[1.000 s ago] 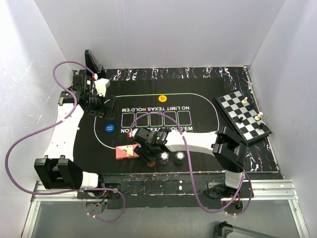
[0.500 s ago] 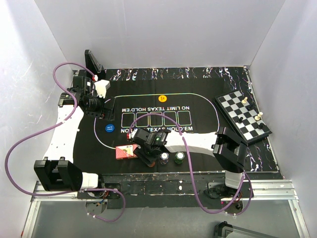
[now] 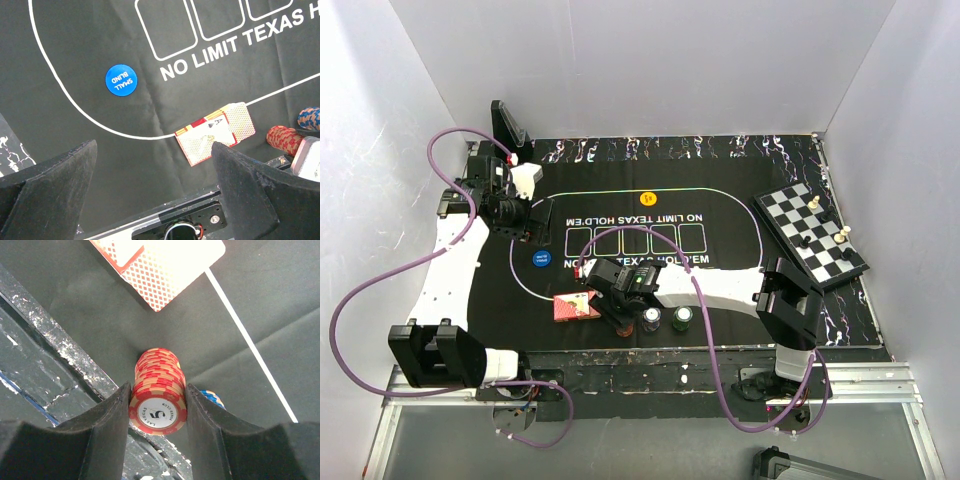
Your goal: Distribute texas hold em gaming equipment
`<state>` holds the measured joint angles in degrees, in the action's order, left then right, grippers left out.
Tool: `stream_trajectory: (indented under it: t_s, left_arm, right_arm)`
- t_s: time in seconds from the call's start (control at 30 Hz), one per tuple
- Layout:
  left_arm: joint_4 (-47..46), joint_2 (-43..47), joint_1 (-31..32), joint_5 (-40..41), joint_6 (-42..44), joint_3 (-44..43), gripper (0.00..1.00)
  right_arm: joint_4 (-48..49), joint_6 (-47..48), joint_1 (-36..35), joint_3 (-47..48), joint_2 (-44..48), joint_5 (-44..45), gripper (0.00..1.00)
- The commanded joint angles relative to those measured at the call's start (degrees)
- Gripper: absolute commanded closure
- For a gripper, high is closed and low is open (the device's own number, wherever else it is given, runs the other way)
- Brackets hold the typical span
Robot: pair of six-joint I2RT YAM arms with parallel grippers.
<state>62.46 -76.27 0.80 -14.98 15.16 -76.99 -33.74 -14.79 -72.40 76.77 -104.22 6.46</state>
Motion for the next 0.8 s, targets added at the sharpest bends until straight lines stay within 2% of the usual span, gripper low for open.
stream_trajectory:
  t_s: [0.0, 0.17, 0.23, 0.3, 0.43, 0.47, 0.77]
  left_arm:
    - [-0.9, 2.5, -0.3, -0.4, 0.4, 0.9, 0.0]
    - [-1.0, 3.1, -0.2, 0.0, 0.7, 1.1, 0.0]
    - [-1.1, 3.3, -0.2, 0.0, 0.8, 1.2, 0.0]
    - [-1.2, 3.4, -0.2, 0.1, 0.8, 1.3, 0.0]
    - [-1.2, 3.5, -0.2, 0.0, 0.7, 1.1, 0.0]
    - [-1.1, 3.6, -0.2, -0.1, 0.6, 0.9, 0.0]
    - [-0.5, 3.6, -0.6, -2.9, -0.7, -1.0, 0.0]
  right_arm:
    - [-0.2, 0.2, -0.4, 2.0, 2.4, 1.0, 0.55]
    - [0.2, 0.1, -0.4, 1.4, 1.9, 1.3, 0.58]
    - [0.2, 0.1, -0.4, 1.1, 1.8, 1.5, 0.62]
    - [0.2, 0.0, -0.4, 1.4, 2.0, 2.0, 0.69]
    - [-0.5, -0.1, -0.4, 2.3, 2.7, 2.7, 0.96]
    - [-0.5, -0.1, -0.4, 2.6, 3.0, 3.1, 0.99]
    - [-4.7, 2.0, -0.2, 11.1, 0.7, 4.4, 0.99]
